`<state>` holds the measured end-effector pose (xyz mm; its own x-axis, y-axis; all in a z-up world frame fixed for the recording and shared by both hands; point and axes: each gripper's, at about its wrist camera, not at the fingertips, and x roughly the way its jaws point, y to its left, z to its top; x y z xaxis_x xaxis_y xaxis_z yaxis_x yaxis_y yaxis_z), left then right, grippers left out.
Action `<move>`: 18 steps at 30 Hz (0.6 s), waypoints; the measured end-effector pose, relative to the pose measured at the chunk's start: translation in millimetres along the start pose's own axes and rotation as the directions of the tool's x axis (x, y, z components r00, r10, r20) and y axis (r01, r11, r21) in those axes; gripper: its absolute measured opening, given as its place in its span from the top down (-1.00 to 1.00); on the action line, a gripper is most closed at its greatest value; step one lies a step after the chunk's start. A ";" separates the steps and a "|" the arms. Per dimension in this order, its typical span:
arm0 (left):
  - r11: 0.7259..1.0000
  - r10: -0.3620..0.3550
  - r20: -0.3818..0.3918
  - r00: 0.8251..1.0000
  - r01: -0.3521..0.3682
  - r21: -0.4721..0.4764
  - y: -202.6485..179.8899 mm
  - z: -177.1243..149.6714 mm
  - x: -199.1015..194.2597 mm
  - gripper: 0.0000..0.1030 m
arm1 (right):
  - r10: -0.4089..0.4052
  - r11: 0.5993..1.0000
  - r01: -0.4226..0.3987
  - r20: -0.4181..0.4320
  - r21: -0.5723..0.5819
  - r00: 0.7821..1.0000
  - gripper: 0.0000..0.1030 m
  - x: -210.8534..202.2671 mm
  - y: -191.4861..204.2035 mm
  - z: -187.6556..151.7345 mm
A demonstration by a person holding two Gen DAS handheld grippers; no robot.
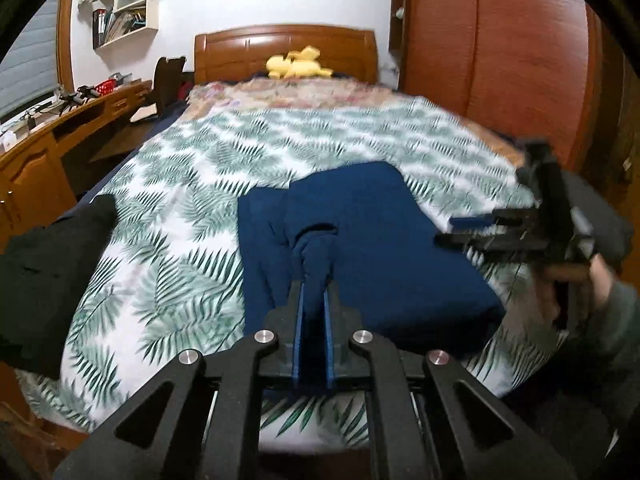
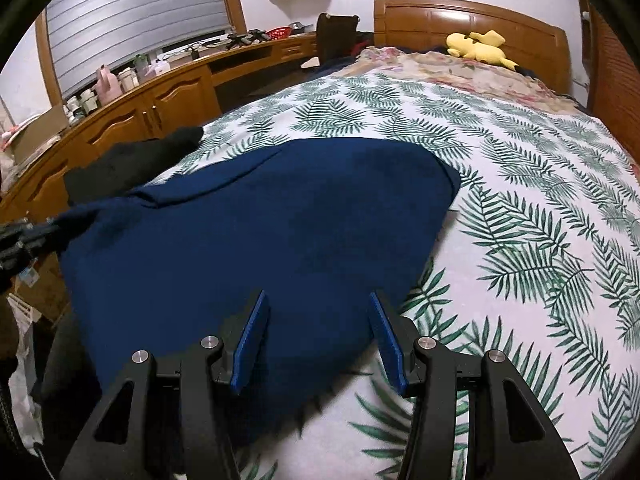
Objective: Fold large clothes
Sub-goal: 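Grasp the folded jacket bundle edge with the left tool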
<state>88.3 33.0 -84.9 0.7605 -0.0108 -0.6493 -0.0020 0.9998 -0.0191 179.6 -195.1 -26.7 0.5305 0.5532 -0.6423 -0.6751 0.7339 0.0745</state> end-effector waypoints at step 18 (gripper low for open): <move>0.999 -0.011 -0.070 0.997 0.008 -0.038 26.0 -27.5 34.7 0.81 | 0.065 0.994 -0.065 -0.011 -0.083 0.998 -0.05 1.6 24.5 4.4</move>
<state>96.8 58.2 -128.8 0.7131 -0.0226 -0.7007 -0.0205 0.9984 -0.0531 166.2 -174.6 -22.6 0.4802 0.5950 -0.6445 -0.7487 0.6609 0.0523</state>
